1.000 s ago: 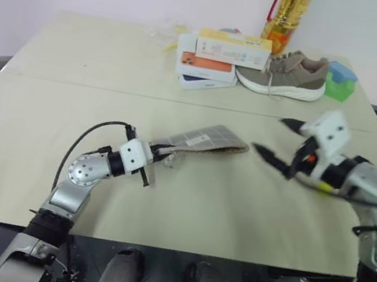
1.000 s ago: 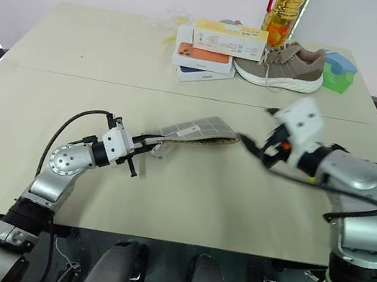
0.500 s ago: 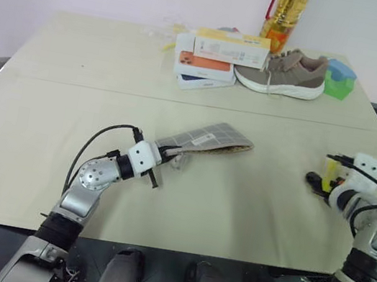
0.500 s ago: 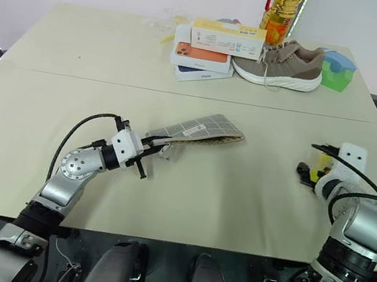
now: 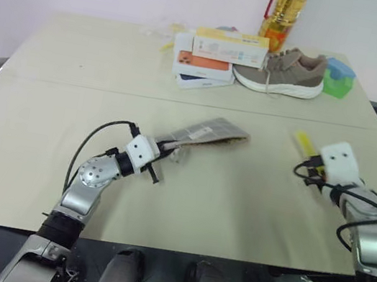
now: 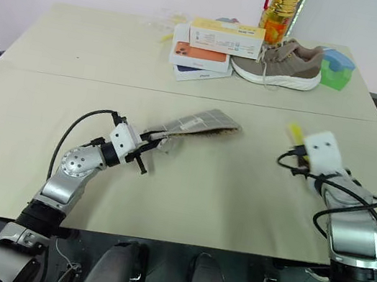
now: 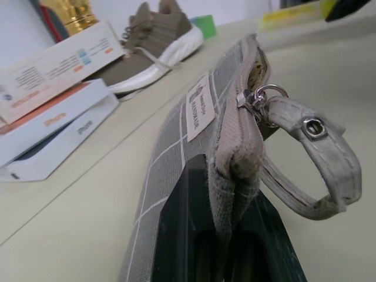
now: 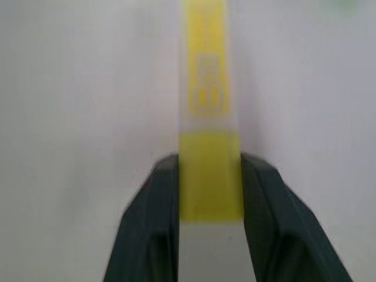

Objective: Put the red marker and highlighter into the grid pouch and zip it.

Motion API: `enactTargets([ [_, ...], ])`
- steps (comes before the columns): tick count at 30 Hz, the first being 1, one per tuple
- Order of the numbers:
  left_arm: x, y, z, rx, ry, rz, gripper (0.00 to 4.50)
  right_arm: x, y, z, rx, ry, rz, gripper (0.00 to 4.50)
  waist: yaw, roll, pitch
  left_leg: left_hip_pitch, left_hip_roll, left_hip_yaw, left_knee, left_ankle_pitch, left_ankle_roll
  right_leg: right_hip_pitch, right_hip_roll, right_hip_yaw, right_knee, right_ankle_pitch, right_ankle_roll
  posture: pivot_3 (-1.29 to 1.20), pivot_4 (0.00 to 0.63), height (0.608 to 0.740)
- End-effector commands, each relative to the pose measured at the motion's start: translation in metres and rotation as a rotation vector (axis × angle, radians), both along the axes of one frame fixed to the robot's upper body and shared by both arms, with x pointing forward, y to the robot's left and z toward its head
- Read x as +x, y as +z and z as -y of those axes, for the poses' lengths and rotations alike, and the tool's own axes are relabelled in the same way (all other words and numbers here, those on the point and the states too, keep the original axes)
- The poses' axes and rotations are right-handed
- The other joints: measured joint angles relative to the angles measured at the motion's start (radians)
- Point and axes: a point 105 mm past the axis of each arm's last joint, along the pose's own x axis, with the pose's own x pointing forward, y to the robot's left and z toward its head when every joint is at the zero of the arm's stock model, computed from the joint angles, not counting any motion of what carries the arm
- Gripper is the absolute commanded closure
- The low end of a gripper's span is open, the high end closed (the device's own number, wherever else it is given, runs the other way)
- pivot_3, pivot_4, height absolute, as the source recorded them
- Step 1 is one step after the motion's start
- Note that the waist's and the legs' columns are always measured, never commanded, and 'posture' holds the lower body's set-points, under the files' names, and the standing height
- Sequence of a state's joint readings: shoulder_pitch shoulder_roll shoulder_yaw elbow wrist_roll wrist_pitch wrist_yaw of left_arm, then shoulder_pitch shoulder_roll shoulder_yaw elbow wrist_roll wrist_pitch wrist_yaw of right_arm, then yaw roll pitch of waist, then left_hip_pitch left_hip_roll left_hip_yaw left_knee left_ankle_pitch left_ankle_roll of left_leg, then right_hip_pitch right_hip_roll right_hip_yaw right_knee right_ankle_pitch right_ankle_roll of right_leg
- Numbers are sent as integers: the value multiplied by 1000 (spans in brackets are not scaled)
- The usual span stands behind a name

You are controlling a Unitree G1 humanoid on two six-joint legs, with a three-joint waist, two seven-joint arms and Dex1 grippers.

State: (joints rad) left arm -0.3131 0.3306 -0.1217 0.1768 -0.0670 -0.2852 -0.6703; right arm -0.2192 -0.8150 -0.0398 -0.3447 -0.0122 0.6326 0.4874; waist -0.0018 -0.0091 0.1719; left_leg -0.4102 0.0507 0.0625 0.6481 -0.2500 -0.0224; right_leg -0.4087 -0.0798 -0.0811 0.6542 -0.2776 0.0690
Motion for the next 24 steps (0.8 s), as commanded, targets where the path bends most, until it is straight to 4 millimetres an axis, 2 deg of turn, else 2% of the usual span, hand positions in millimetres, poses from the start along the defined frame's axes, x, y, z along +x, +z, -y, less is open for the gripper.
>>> enactTargets([
  [1,3,16,-6,-39,21,43,4500,-13,6,-45,-177,307,48,3637,-1,-1,0,0,0,-1,0,0,0,1,0,-1,0,0,0,0,150,724],
  [5,3,17,-7,-42,19,46,4500,-17,3,-53,-196,380,33,3637,8,-2,1,0,0,0,2,0,0,1,-1,-1,0,0,0,0,150,724],
  [11,1,19,-3,-55,2,49,4500,-16,2,-55,-204,391,32,3637,14,-2,1,0,0,1,2,0,0,1,-2,0,0,0,0,0,150,724],
  [16,2,16,-3,-43,6,40,4500,-24,17,-62,-118,445,66,3637,14,-2,1,0,0,1,2,0,0,1,-2,-1,0,0,0,0,150,724],
  [20,3,16,-3,-43,5,38,4500,-33,16,-67,-89,489,31,3637,14,-2,1,0,0,0,2,0,0,1,-2,-1,0,0,0,0,150,724],
  [24,2,16,-1,-45,-4,39,4500,-32,13,-68,-83,479,18,3637,14,-2,1,0,0,0,2,0,0,2,-2,-1,0,0,0,0,150,724],
])
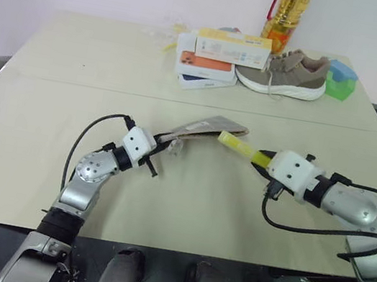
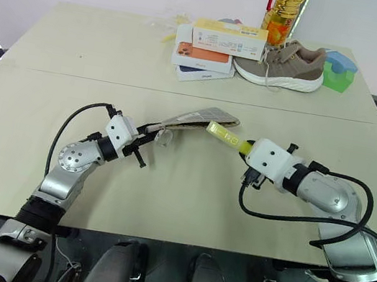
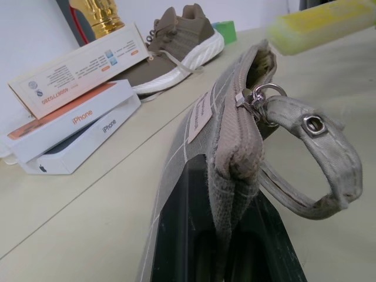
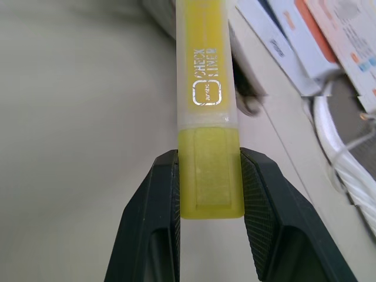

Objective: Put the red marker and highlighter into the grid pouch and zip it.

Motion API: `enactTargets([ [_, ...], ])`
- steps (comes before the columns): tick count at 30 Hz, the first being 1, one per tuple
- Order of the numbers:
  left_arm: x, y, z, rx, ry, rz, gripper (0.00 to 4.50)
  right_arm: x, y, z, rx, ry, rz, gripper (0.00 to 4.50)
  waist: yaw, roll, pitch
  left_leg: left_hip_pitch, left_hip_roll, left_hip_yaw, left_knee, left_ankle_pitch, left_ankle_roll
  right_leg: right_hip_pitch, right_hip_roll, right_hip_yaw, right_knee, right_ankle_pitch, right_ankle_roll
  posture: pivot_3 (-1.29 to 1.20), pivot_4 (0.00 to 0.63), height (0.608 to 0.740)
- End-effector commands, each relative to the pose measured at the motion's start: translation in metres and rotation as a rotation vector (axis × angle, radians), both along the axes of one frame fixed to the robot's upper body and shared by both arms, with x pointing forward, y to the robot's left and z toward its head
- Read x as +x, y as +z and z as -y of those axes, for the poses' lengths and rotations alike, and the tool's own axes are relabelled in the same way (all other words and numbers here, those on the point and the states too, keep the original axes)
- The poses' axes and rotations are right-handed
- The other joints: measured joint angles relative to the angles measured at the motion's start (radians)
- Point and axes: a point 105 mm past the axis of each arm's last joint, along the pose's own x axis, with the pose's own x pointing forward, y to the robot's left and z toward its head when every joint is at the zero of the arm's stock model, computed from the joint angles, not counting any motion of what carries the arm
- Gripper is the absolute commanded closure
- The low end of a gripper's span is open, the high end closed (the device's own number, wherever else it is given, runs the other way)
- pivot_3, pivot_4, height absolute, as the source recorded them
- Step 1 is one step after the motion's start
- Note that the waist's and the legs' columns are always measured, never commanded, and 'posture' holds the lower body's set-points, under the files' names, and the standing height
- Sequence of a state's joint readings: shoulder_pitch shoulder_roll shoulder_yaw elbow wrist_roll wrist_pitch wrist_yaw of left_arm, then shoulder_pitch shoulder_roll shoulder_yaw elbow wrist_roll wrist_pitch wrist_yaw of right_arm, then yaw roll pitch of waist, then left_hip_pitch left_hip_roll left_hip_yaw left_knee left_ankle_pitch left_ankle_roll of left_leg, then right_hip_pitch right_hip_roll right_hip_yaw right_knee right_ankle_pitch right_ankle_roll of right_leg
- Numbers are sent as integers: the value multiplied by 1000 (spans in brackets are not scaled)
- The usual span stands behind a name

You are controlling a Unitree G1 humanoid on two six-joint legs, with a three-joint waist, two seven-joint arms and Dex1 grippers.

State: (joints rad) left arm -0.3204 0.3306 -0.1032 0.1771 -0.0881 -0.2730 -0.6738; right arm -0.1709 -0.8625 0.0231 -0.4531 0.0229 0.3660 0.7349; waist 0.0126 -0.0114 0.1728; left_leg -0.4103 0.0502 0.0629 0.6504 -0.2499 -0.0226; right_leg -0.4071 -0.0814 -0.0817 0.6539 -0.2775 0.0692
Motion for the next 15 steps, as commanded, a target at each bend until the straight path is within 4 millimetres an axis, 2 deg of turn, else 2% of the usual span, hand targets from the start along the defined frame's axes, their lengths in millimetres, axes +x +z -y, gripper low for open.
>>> enactTargets([
  [1,-1,13,4,-25,-22,43,4500,-1,12,-3,15,4,44,3637,0,0,0,0,0,0,0,0,0,0,0,0,0,0,0,0,150,724],
  [9,-8,15,9,-37,-61,52,4500,5,7,5,9,-47,29,3637,0,0,0,0,0,0,0,0,0,0,0,0,0,0,0,0,150,724],
  [15,-11,13,9,-9,-82,62,4500,5,6,3,21,-46,6,3637,0,0,0,0,0,0,0,0,0,0,0,0,0,0,0,0,150,724],
])
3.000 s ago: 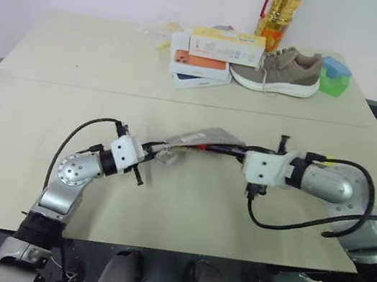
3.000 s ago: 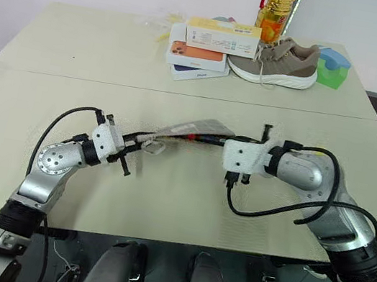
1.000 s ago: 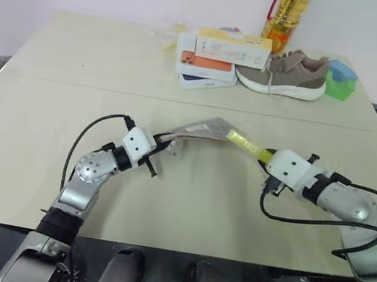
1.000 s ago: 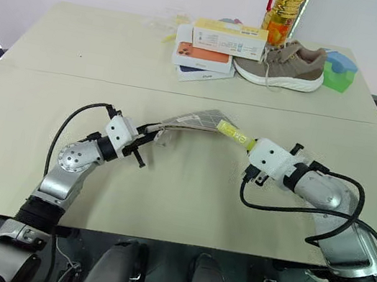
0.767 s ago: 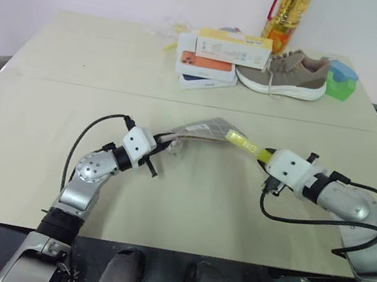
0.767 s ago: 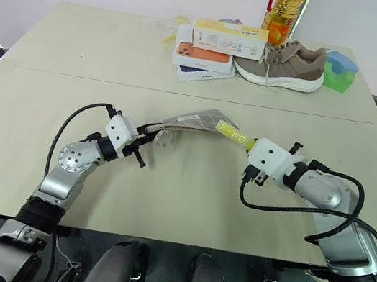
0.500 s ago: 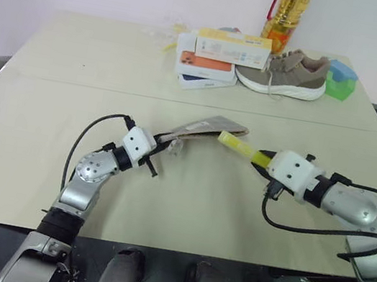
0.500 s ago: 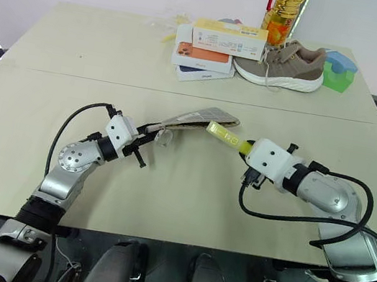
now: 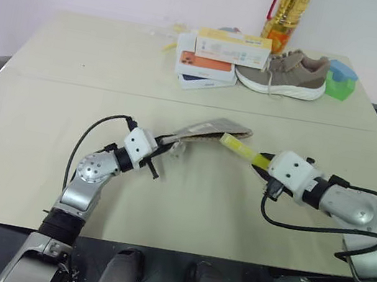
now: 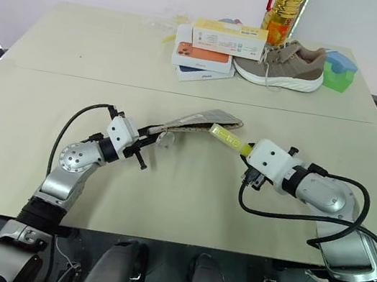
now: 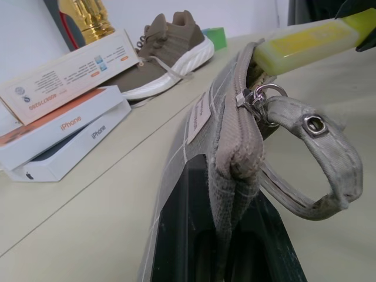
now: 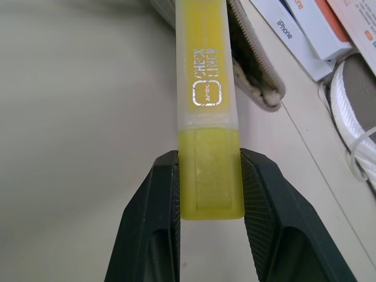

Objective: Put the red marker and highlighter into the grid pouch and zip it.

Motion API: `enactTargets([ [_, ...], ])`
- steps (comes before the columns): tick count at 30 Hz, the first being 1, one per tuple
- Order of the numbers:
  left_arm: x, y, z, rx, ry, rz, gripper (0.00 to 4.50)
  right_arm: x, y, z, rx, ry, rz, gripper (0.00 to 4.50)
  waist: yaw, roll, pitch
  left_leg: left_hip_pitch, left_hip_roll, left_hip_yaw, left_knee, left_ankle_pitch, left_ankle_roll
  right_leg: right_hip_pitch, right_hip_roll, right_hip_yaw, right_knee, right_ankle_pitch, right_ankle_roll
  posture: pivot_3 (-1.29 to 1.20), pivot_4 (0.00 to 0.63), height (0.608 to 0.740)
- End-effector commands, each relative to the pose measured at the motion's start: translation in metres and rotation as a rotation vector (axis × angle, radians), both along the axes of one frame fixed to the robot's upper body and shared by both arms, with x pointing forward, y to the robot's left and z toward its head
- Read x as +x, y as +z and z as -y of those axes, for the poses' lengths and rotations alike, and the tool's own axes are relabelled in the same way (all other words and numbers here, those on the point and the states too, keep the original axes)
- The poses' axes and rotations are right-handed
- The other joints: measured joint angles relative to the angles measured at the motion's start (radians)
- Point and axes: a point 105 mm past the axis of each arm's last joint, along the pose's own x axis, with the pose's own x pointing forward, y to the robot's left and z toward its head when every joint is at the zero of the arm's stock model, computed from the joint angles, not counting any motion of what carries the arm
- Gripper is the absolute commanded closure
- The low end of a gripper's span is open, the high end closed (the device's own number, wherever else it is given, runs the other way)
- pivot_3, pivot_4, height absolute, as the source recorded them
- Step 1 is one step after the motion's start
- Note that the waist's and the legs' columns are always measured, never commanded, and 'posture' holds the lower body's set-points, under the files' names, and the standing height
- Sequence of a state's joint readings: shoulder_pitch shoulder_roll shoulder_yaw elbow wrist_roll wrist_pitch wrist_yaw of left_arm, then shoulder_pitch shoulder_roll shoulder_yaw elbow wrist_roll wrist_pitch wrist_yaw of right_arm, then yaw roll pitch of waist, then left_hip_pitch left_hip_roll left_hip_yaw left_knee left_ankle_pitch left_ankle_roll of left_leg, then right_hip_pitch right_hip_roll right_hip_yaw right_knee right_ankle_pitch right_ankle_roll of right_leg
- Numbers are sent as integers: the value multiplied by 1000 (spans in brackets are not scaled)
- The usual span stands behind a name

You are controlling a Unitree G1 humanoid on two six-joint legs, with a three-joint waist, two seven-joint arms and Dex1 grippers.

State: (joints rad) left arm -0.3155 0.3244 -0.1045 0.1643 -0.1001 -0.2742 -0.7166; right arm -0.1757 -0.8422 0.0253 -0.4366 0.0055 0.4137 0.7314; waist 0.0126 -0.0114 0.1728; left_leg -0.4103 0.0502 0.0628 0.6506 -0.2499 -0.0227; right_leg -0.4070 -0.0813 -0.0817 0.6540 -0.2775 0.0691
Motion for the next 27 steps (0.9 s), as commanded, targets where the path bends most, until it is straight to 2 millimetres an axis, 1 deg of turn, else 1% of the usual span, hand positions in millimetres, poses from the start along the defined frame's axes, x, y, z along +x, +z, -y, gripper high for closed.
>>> enactTargets([
  [1,-7,13,4,-2,-42,69,4500,1,12,-2,5,7,34,3637,0,0,0,0,0,0,0,0,0,0,0,0,0,0,0,0,150,724],
  [4,-11,14,8,36,-81,102,4500,1,12,-3,-66,24,30,3637,-1,0,0,0,0,0,0,0,0,0,0,0,0,0,0,0,150,724],
  [7,-14,14,12,72,-122,124,4500,2,12,-8,-137,56,38,3637,0,0,0,0,0,0,0,0,0,0,0,0,0,0,0,0,150,724],
  [8,-16,14,15,78,-140,130,4500,1,11,-15,-180,94,45,3637,0,0,0,0,0,0,0,0,0,0,0,0,0,0,0,0,150,724],
  [11,-21,15,22,105,-200,145,4500,-4,12,-40,-237,201,62,3637,-1,0,0,0,0,0,0,0,0,0,0,0,0,0,0,0,150,724],
  [14,-26,15,27,113,-239,144,4500,-5,15,-62,-242,269,87,3637,-3,0,0,0,0,0,0,0,0,0,0,0,0,0,0,0,150,724],
  [16,-26,16,28,110,-245,146,4500,-5,14,-69,-287,308,110,3637,-1,0,0,0,0,0,0,0,0,0,0,0,0,0,0,0,150,724],
  [19,-26,17,29,109,-248,145,4500,-5,10,-73,-362,345,136,3637,1,0,0,0,0,0,1,0,0,0,0,0,0,0,0,0,150,724],
  [21,-26,17,29,109,-248,144,4500,-4,10,-75,-378,355,147,3637,0,0,0,0,0,0,1,0,0,0,0,0,0,0,0,0,150,724],
  [23,-25,16,29,111,-246,143,4500,0,13,-73,-391,341,165,2591,0,0,0,0,0,0,1,0,0,0,0,0,0,0,0,0,150,724],
  [24,-24,16,28,105,-235,137,4500,3,17,-69,-395,322,187,2197,0,0,0,0,0,0,1,0,0,0,0,0,0,0,0,0,150,724],
  [25,-23,17,26,97,-223,129,4500,5,22,-66,-390,304,207,1668,0,0,0,0,0,0,1,0,0,0,0,0,0,0,0,0,150,724],
  [26,-21,16,24,80,-203,113,4500,6,31,-62,-338,277,217,1250,0,0,0,0,0,0,1,0,0,0,0,0,0,0,0,0,150,724],
  [27,-18,17,22,60,-182,97,4500,6,41,-61,-271,258,224,1250,0,0,0,0,0,0,1,0,0,0,0,0,0,0,0,0,150,724],
])
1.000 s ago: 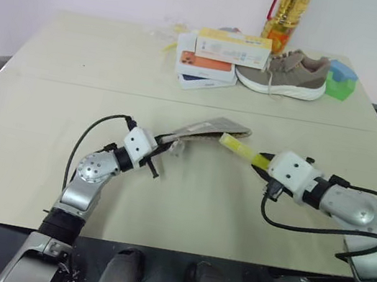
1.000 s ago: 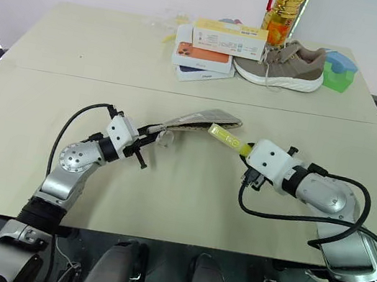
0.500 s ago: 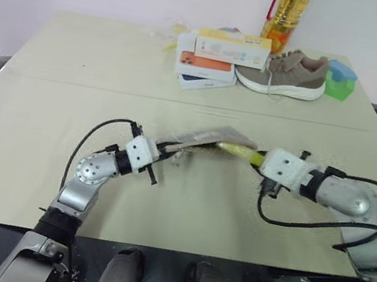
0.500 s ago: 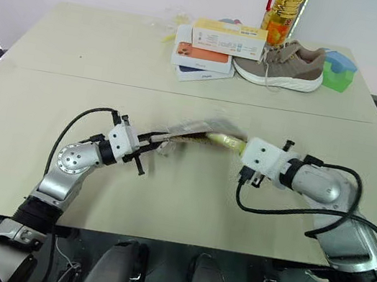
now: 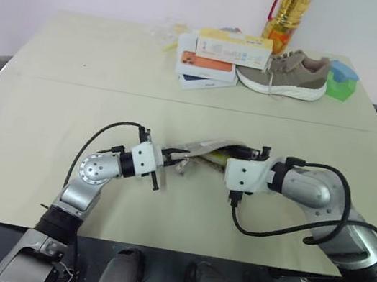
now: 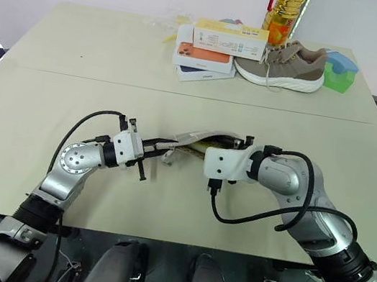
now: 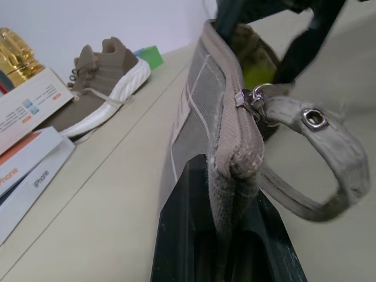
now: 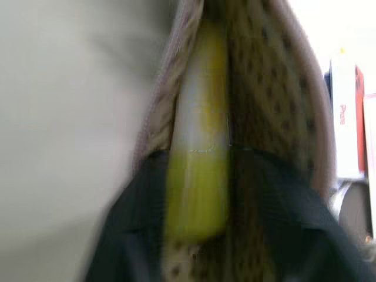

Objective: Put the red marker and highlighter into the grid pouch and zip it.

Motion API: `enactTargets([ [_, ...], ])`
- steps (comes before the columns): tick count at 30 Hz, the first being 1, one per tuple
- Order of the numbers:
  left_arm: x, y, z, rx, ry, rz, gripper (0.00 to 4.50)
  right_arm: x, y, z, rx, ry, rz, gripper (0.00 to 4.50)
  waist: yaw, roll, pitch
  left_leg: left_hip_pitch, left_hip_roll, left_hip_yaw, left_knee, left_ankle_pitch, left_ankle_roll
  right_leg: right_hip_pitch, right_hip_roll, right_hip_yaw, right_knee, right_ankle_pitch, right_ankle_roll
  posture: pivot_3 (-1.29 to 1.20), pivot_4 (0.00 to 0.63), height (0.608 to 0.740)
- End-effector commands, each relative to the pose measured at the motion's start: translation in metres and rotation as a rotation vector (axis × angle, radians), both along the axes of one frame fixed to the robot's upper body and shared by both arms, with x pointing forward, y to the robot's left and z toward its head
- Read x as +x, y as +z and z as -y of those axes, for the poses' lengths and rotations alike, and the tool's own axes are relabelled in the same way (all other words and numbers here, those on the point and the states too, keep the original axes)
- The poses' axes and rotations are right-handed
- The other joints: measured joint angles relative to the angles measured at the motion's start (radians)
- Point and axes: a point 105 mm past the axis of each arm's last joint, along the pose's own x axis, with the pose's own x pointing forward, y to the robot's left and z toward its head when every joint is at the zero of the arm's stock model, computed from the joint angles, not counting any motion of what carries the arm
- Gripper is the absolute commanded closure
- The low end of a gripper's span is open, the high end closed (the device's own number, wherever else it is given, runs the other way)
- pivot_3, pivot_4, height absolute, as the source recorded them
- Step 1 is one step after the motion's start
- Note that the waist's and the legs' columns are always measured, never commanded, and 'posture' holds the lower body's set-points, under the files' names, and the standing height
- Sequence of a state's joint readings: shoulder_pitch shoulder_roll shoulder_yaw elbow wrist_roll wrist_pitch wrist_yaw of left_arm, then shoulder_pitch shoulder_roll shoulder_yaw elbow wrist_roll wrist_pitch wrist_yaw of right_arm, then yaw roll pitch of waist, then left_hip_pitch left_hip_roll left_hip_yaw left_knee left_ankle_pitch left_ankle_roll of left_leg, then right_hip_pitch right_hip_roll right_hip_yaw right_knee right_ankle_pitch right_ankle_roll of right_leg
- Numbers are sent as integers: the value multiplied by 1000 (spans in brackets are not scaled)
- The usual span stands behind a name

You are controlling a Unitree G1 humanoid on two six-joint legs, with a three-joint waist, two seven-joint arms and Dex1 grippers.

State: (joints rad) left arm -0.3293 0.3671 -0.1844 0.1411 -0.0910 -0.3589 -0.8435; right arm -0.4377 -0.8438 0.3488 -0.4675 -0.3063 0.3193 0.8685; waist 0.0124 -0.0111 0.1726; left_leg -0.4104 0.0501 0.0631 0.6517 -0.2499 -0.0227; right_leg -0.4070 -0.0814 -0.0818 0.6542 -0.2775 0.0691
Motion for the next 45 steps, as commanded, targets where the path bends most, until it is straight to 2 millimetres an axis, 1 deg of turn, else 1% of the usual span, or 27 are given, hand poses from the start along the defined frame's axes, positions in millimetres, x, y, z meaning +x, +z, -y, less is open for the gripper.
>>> enactTargets([
  [1,5,17,-1,-73,31,13,4500,4,41,7,166,-38,77,1250,0,0,0,0,0,0,0,0,0,0,0,0,0,0,0,0,150,724],
  [3,12,21,-2,-132,68,-20,4500,-1,61,4,370,-42,22,1250,0,0,0,0,0,0,0,0,0,1,0,0,0,0,0,0,150,724],
  [5,18,25,-1,-182,97,-54,4500,-7,76,3,528,-39,-43,1250,0,0,0,0,0,-1,1,0,0,1,0,0,1,0,0,0,150,724],
  [7,24,30,2,-234,112,-80,4500,-14,79,1,626,-38,-130,1250,1,0,0,0,0,-2,1,0,0,1,0,-1,1,0,0,0,150,724],
  [9,28,34,6,-287,126,-109,4500,-24,76,-4,688,-25,-224,1250,1,0,0,0,0,-3,1,0,0,2,0,-1,1,0,0,0,150,724],
  [10,31,37,8,-315,131,-123,4500,-28,70,-8,707,-30,-274,1250,1,0,0,0,0,-3,1,0,0,2,0,-1,1,0,0,0,150,724],
  [12,34,41,13,-351,135,-144,4500,-29,56,-18,717,-60,-326,1250,0,0,0,0,0,-5,1,0,0,2,0,-1,1,0,0,0,150,724],
  [15,35,44,17,-368,135,-152,4500,-21,40,-32,773,-129,-365,1250,-6,0,0,0,0,-6,1,0,0,1,0,-1,1,0,0,0,150,724],
  [17,36,44,19,-362,136,-149,4500,-13,35,-39,818,-168,-373,1250,-7,0,0,0,0,-6,1,0,0,0,0,-1,3,0,0,0,150,724],
  [19,37,44,20,-361,137,-148,4500,-1,30,-42,856,-246,-369,1250,-6,0,0,0,0,-6,1,0,0,0,1,-1,3,0,0,0,150,724],
  [22,37,44,20,-360,141,-142,4500,13,30,-47,929,-307,-358,1250,-4,0,0,0,0,-5,1,0,0,0,0,-1,3,0,0,0,150,724],
  [23,37,44,19,-359,144,-139,4500,15,31,-49,945,-313,-360,1775,-3,0,0,0,0,-5,1,0,0,0,0,-1,3,0,0,0,150,724],
  [24,37,44,18,-359,150,-136,4500,16,32,-50,958,-315,-365,2106,-2,0,0,0,0,-5,1,0,0,0,0,-1,3,0,0,0,150,724],
  [25,37,44,18,-358,156,-135,4500,17,32,-51,964,-315,-368,2559,-1,0,0,0,0,-5,1,0,0,0,0,-1,3,0,0,0,150,724],
  [26,38,44,17,-357,160,-133,4500,17,33,-52,970,-314,-374,3155,0,0,0,0,0,-5,1,0,0,0,0,-1,3,0,0,0,150,724],
  [27,38,43,16,-356,165,-131,4500,17,34,-53,977,-310,-380,3612,0,0,0,0,0,-5,1,0,0,0,0,-1,2,0,0,0,150,724],
  [28,38,43,15,-355,171,-129,4500,16,35,-54,981,-303,-383,4219,-1,0,0,-1,0,-5,1,0,0,0,0,-1,2,0,0,0,150,724],
  [29,39,43,14,-351,178,-126,4500,16,36,-54,982,-297,-384,4443,-1,0,0,-1,0,-5,1,0,0,0,0,-1,2,0,0,0,150,724],
  [31,40,42,12,-347,189,-120,4500,15,39,-53,986,-286,-386,4443,-2,0,0,0,0,-5,1,0,0,0,0,-1,2,0,0,0,150,724],
  [36,44,41,6,-331,229,-94,4500,12,48,-43,979,-265,-369,4443,-2,0,0,0,0,-5,1,0,0,0,0,-1,2,0,0,0,150,724],
  [39,45,39,0,-295,243,-66,4500,14,54,-30,973,-276,-338,4443,-2,0,0,0,0,-5,1,0,0,0,0,-1,2,0,0,0,150,724],
  [41,48,36,-7,-256,261,-44,4500,19,63,-8,960,-323,-271,4443,-2,0,0,0,0,-5,1,0,0,0,0,-1,2,0,0,0,150,724],
  [43,47,31,-15,-204,262,-18,4500,28,75,23,939,-404,-172,4443,-1,0,0,-1,0,-5,0,0,0,0,0,-1,2,0,0,0,150,724],
  [45,46,29,-19,-186,252,-11,4500,36,82,46,915,-487,-96,4443,0,0,0,-1,0,-4,0,0,0,0,0,-1,2,0,0,0,150,724],
])
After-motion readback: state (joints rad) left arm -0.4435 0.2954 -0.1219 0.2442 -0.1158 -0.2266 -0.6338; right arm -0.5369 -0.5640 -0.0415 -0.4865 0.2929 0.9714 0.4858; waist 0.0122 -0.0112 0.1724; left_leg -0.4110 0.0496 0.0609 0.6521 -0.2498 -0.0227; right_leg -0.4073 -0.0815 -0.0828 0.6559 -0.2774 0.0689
